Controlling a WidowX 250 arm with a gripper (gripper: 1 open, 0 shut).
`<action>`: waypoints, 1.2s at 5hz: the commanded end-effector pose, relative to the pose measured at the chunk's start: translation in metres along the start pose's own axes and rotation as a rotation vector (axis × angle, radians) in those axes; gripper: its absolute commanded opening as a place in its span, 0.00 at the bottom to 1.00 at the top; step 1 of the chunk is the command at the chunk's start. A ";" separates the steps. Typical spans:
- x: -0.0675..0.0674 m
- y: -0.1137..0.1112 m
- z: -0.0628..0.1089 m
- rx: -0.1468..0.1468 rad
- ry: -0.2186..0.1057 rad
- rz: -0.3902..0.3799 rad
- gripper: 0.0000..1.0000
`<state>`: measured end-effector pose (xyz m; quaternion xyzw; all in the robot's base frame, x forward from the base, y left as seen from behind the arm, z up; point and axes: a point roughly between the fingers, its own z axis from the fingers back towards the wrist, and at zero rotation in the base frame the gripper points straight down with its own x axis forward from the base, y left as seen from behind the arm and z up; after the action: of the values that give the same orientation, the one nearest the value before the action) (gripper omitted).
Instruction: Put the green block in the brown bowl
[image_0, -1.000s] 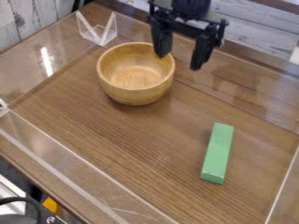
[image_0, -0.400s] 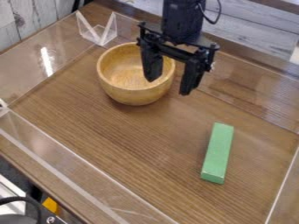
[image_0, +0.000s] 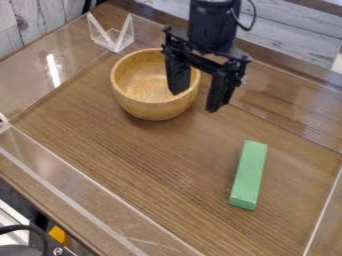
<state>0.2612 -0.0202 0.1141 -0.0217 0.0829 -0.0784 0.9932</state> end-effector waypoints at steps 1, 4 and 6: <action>0.000 -0.009 0.007 -0.010 -0.029 0.031 1.00; -0.009 -0.016 -0.010 -0.048 -0.022 0.120 1.00; -0.012 -0.063 -0.038 -0.080 -0.071 0.179 1.00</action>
<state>0.2285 -0.0804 0.0700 -0.0502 0.0775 0.0153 0.9956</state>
